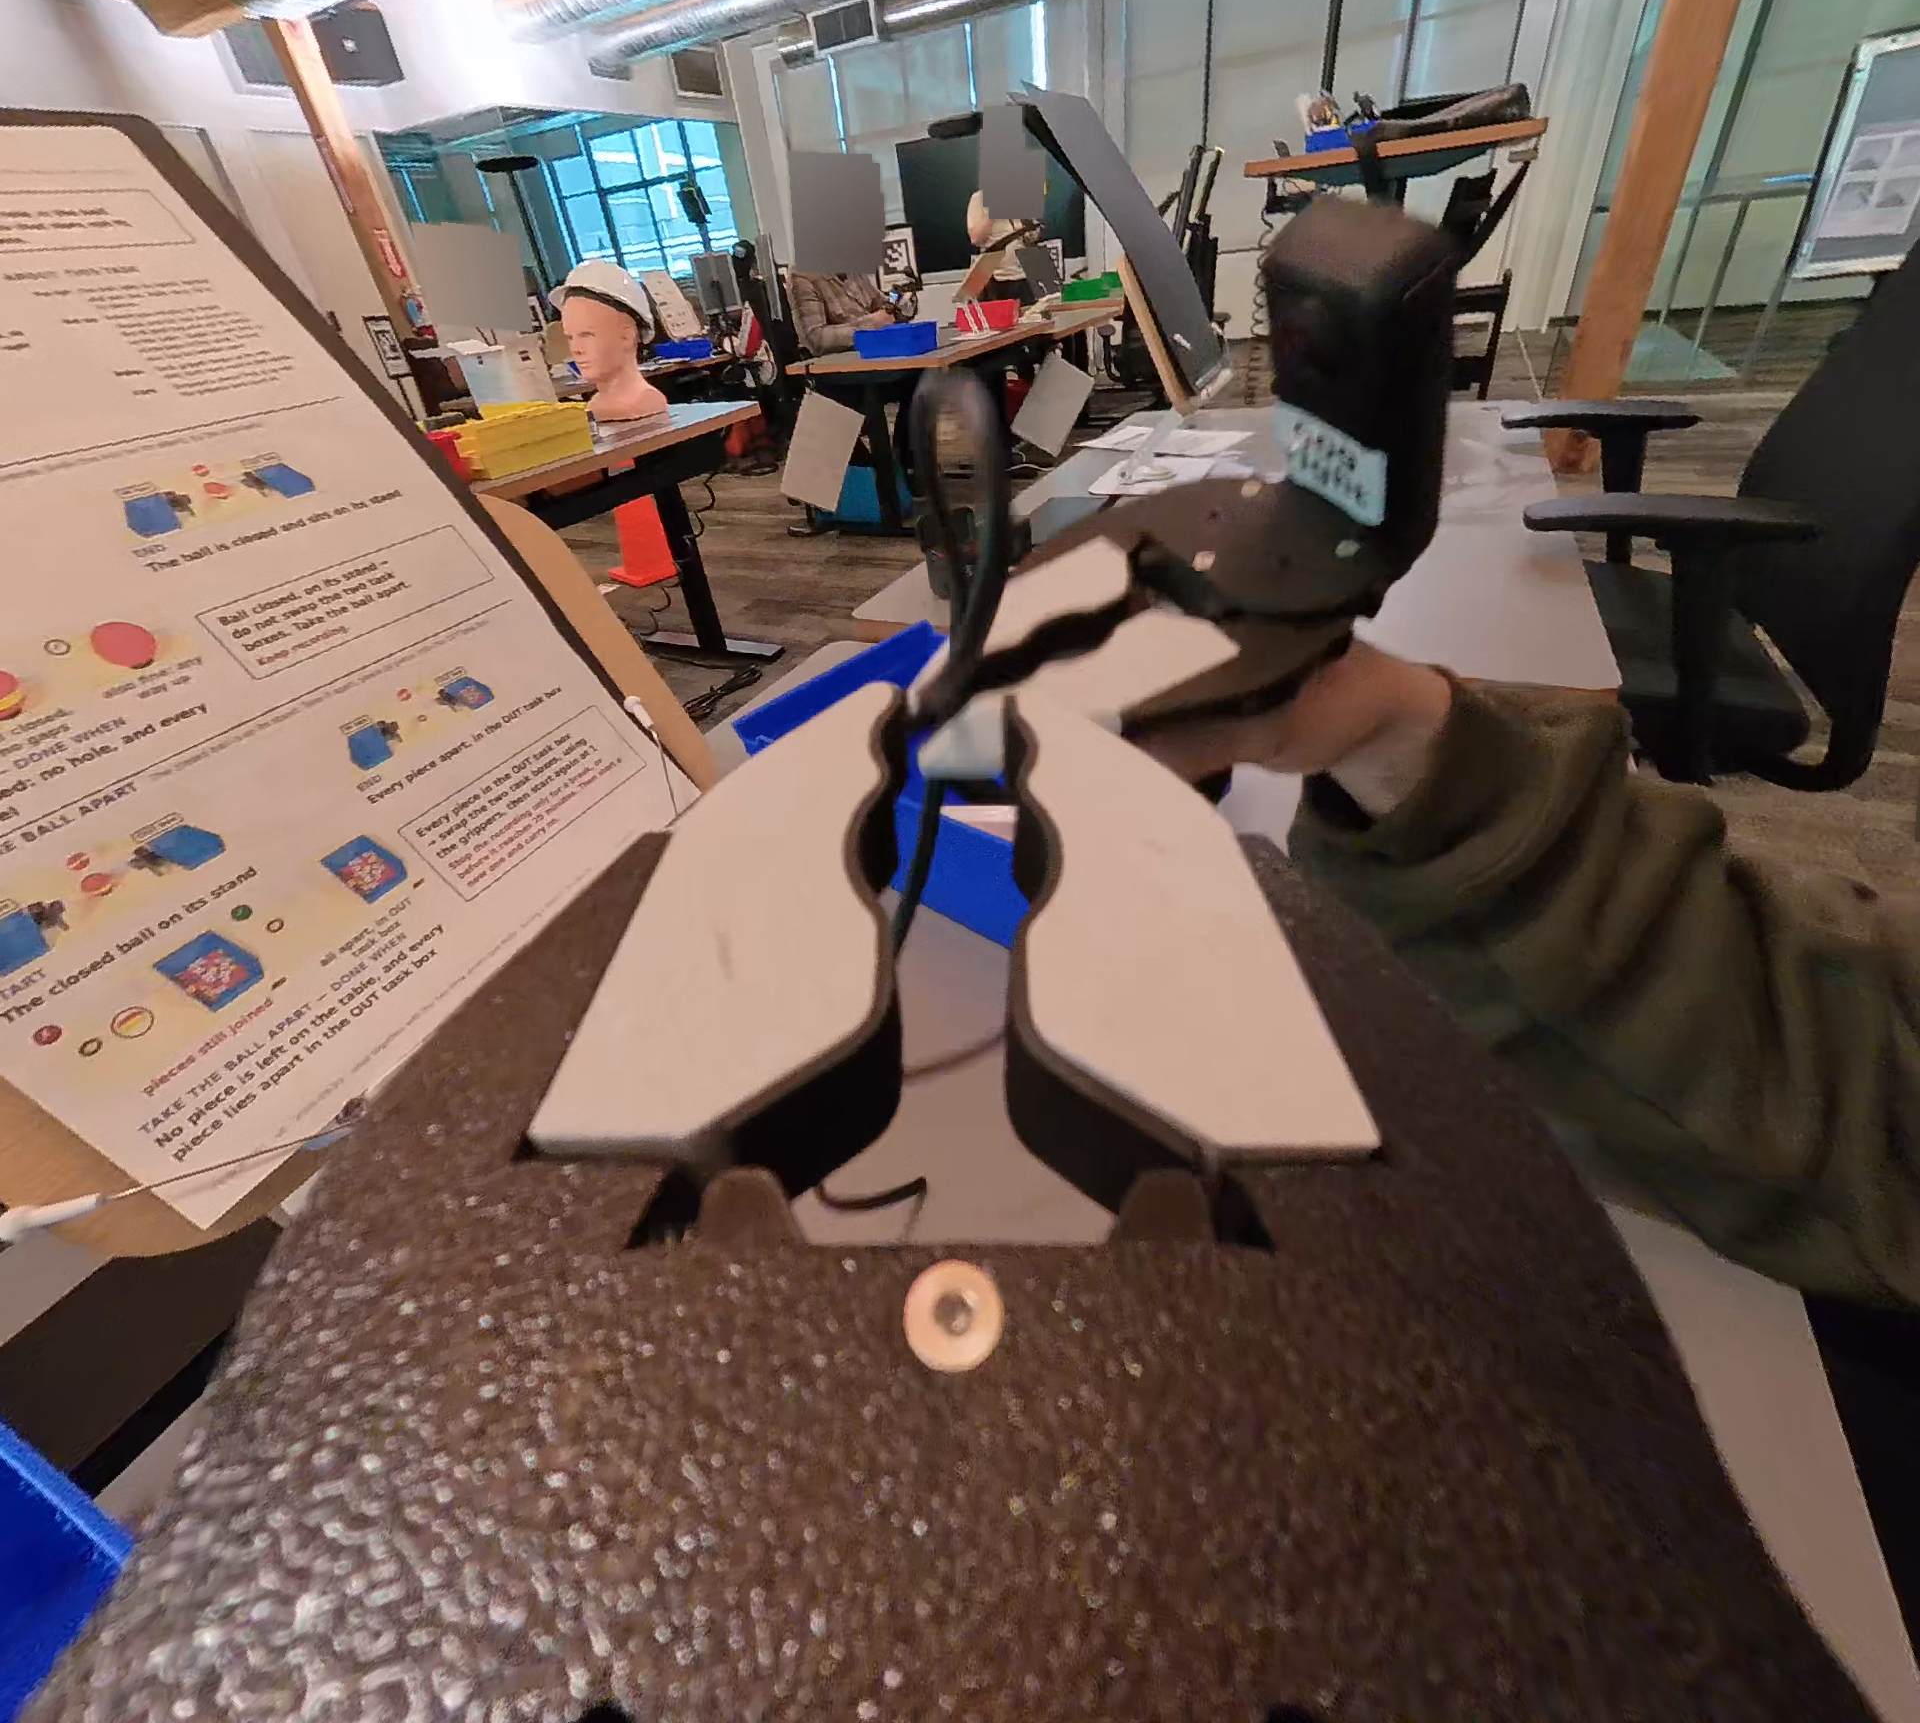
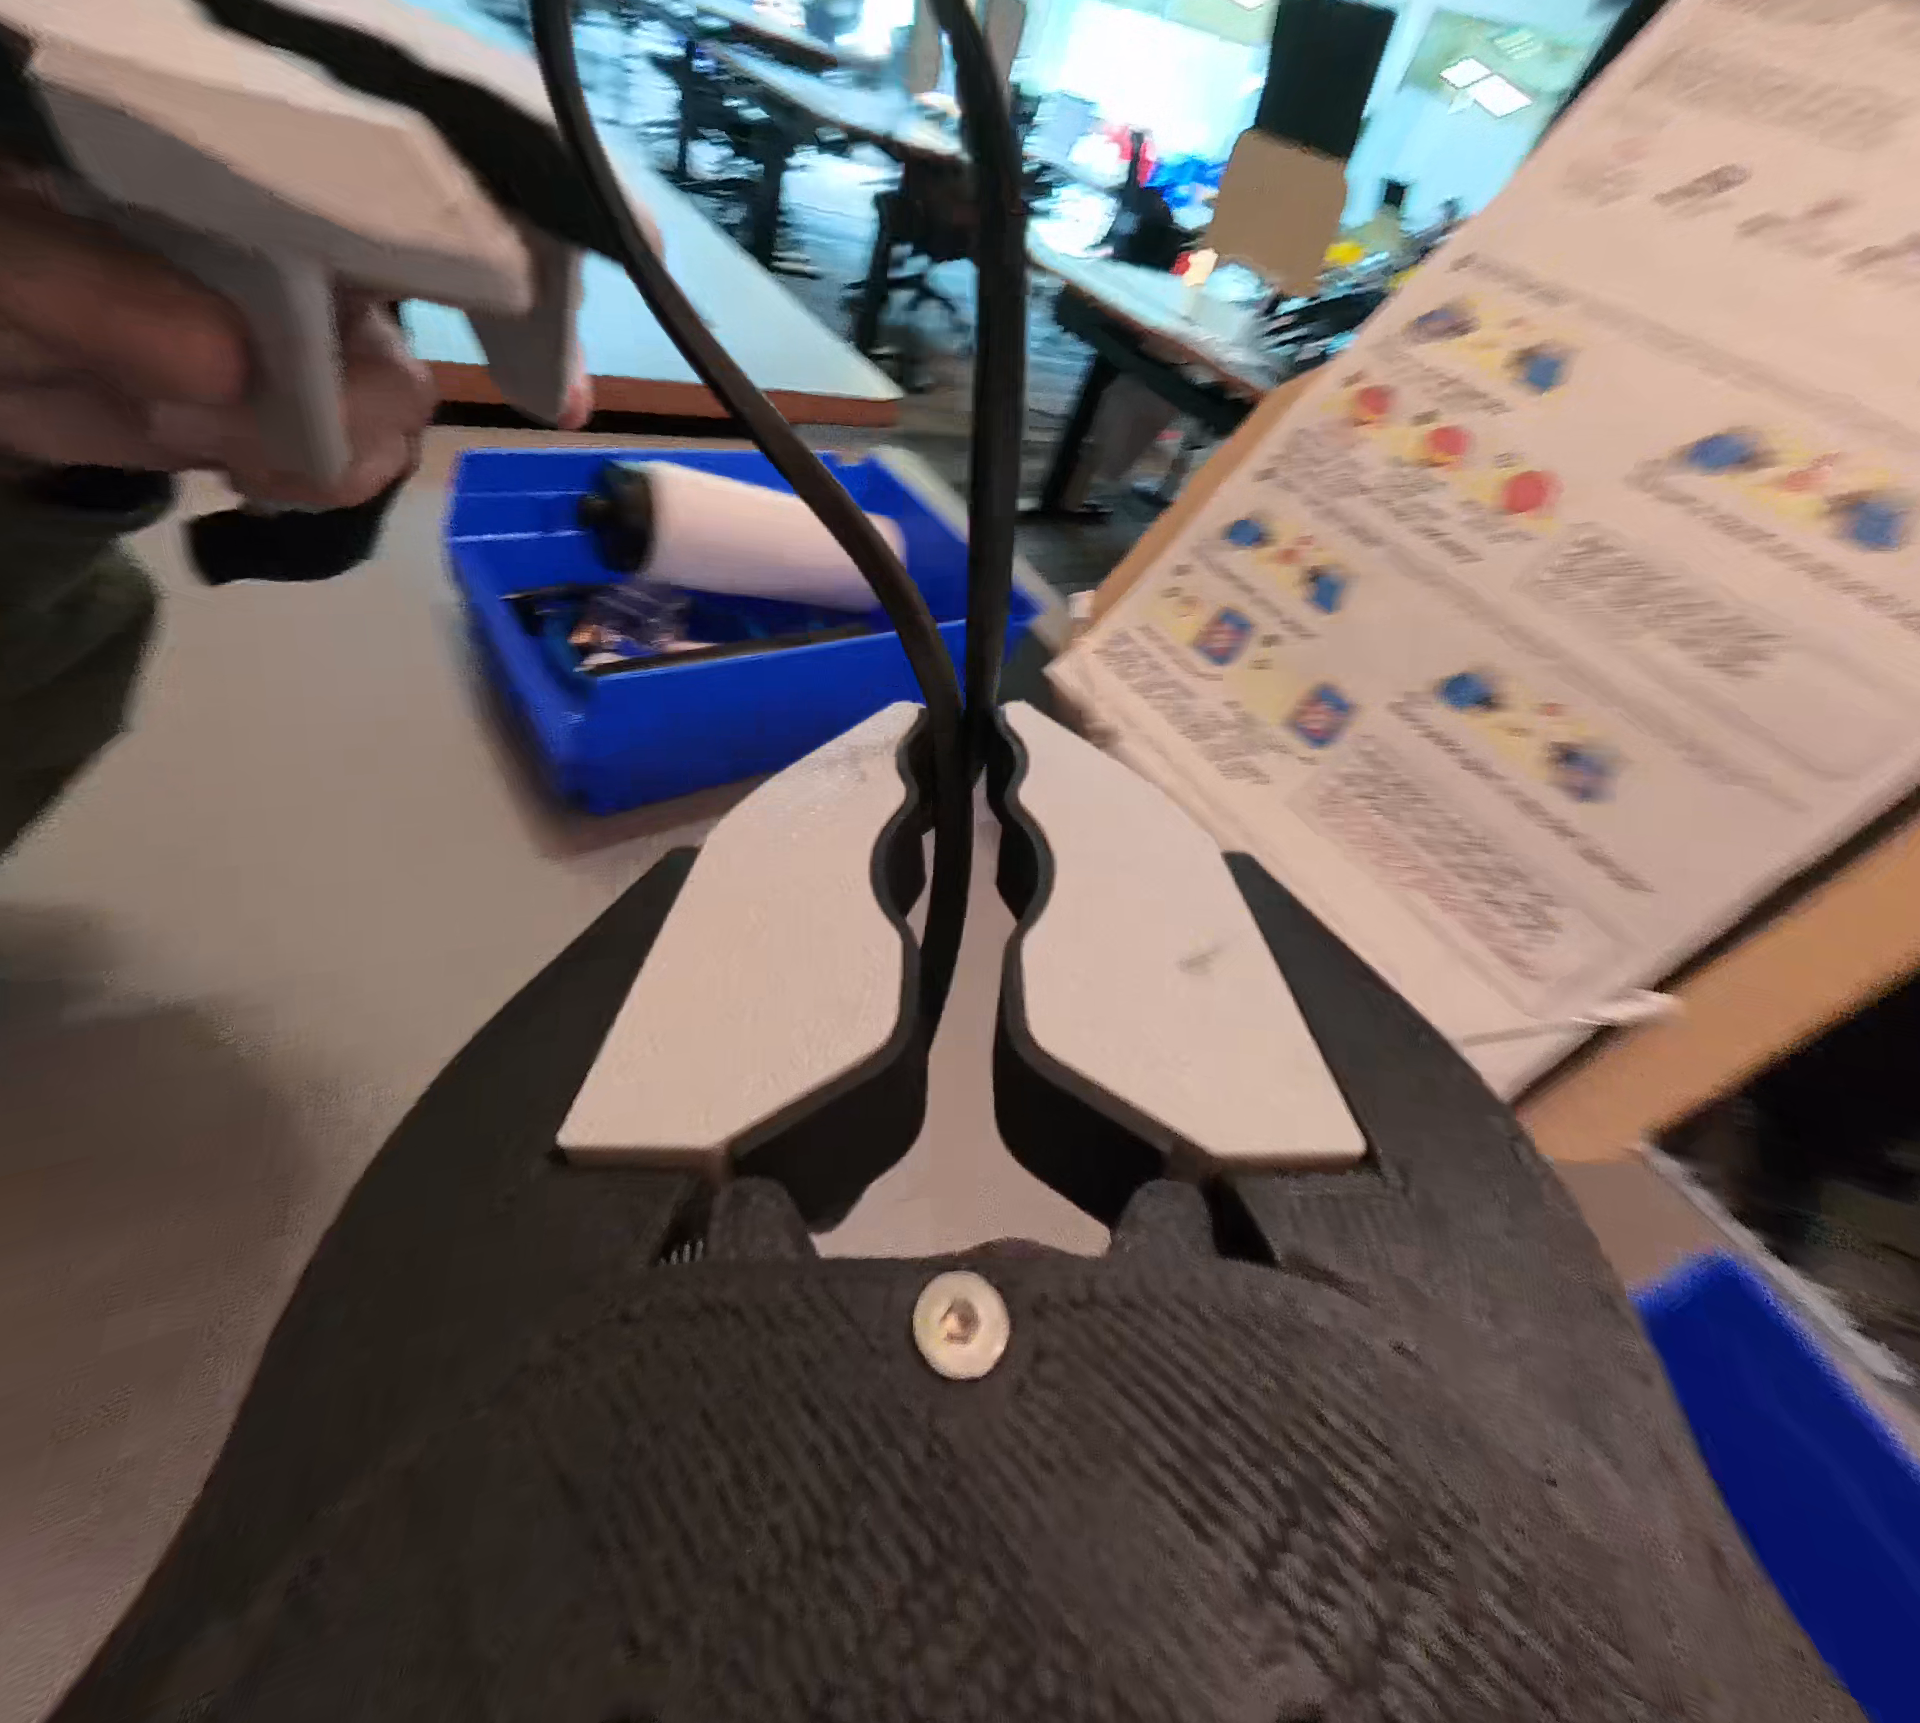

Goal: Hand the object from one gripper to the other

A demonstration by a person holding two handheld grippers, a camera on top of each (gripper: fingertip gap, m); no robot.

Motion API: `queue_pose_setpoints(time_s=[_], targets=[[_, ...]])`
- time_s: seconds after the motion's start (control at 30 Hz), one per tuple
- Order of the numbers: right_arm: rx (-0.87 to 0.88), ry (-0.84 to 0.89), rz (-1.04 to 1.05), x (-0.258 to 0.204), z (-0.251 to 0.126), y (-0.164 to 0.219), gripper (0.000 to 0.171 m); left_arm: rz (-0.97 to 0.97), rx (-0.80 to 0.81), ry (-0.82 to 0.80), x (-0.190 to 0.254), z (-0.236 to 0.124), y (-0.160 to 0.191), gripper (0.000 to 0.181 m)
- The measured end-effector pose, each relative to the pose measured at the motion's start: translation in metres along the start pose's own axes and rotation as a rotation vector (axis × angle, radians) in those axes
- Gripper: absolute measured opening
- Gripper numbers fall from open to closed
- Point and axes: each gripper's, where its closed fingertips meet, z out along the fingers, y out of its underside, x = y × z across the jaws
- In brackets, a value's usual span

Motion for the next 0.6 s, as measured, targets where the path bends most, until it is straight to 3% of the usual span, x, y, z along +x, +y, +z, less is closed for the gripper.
queue_pose_setpoints(time_s=[0.13, 0.23, 0.33, 0.5, 0.6], targets=[[0.131, 0.252, -0.069, 0.038, -0.046, -0.035, 0.009, 0.019, -0.029, 0.015, 0.005, 0.003, 0.003, 0.049], [0.216, 0.373, -0.044, 0.067, -0.077, -0.052, 0.009, 0.033, -0.039, 0.02, 0.005, 0.004, 0.005, 0.054], [0.132, 0.504, -0.091, 0.107, -0.094, -0.055, 0.009, 0.015, -0.042, 0.019, 0.003, 0.006, 0.007, 0.055], [0.003, 0.756, -0.117, 0.174, -0.131, -0.03, 0.009, 0.017, -0.069, 0.005, -0.001, 0.007, 0.012, 0.052], [-0.114, 0.787, 0.042, 0.201, -0.129, 0.032, 0.01, 0.016, -0.075, 0.006, -0.001, 0.007, 0.013, 0.05]])
